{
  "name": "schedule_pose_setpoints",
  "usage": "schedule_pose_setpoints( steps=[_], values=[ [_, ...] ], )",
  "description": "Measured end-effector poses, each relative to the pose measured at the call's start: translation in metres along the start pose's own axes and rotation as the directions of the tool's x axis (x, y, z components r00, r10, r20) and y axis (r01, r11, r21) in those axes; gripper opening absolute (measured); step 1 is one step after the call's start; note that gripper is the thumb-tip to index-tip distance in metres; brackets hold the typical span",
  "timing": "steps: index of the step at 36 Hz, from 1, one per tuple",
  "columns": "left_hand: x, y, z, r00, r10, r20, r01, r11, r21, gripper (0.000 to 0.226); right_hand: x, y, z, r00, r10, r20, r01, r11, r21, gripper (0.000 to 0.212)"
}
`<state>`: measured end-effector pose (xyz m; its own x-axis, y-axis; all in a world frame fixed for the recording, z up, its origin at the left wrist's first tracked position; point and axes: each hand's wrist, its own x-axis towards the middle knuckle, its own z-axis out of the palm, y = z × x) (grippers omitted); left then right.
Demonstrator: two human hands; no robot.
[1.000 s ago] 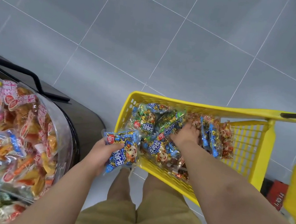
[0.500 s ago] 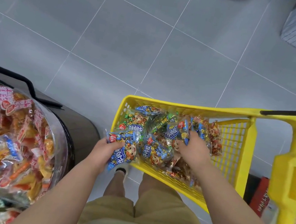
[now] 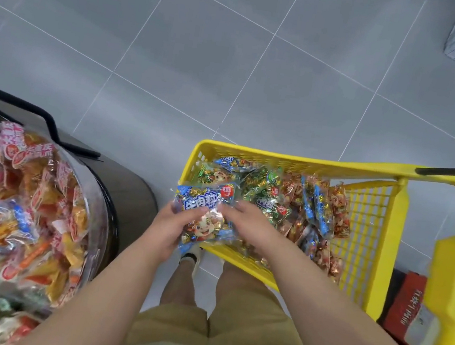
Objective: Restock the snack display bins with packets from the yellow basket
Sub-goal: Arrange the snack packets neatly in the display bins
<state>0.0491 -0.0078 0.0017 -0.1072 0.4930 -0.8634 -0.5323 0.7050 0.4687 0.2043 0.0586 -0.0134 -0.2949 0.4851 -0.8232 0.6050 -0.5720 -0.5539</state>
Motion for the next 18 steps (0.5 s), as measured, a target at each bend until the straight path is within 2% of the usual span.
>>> schedule_pose_setpoints(
  steps=[1, 2, 3, 4, 6, 7, 8, 11, 13, 18],
  values=[
    [0.001, -0.001, -0.001, 0.999, 0.011, -0.037, -0.011, 1.000, 0.004, 0.010, 0.008, 0.002, -0.001, 0.991, 0.028, -0.132, -0.019, 0.997, 0.069, 0.038],
    [0.003, -0.002, -0.003, 0.997, 0.022, -0.074, -0.021, 1.000, 0.009, 0.012, 0.016, 0.004, -0.005, 0.952, 0.068, -0.298, -0.023, 0.988, 0.154, 0.037],
    [0.004, -0.004, -0.004, 0.994, 0.031, -0.106, -0.030, 0.999, 0.012, 0.013, 0.026, 0.007, -0.009, 0.887, 0.150, -0.436, -0.038, 0.966, 0.255, 0.031],
    [0.005, -0.006, -0.006, 0.991, 0.037, -0.131, -0.036, 0.999, 0.013, 0.015, 0.035, 0.007, -0.014, 0.827, 0.246, -0.506, -0.062, 0.934, 0.353, 0.028],
    [0.005, -0.010, -0.010, 0.987, 0.036, -0.158, -0.037, 0.999, 0.002, 0.016, 0.053, 0.007, -0.023, 0.784, 0.395, -0.479, -0.145, 0.866, 0.478, 0.065],
    [0.004, -0.012, -0.013, 0.986, 0.030, -0.166, -0.032, 0.999, -0.005, 0.017, 0.061, 0.006, -0.025, 0.790, 0.428, -0.439, -0.195, 0.854, 0.482, 0.079],
    [0.004, -0.014, -0.016, 0.985, 0.023, -0.173, -0.025, 1.000, -0.007, 0.018, 0.066, 0.005, -0.027, 0.805, 0.429, -0.410, -0.227, 0.861, 0.454, 0.084],
    [0.001, -0.020, -0.027, 0.980, -0.006, -0.197, 0.004, 1.000, -0.009, 0.027, 0.077, 0.005, -0.028, 0.823, 0.422, -0.381, -0.286, 0.886, 0.364, 0.080],
    [0.000, -0.023, -0.033, 0.978, -0.007, -0.209, 0.007, 1.000, 0.001, 0.027, 0.080, 0.005, -0.030, 0.814, 0.440, -0.380, -0.300, 0.877, 0.374, 0.073],
    [-0.005, -0.023, -0.047, 0.974, -0.001, -0.225, 0.010, 0.999, 0.037, 0.025, 0.058, 0.008, -0.029, 0.828, 0.408, -0.385, -0.210, 0.862, 0.462, 0.073]
  ],
)
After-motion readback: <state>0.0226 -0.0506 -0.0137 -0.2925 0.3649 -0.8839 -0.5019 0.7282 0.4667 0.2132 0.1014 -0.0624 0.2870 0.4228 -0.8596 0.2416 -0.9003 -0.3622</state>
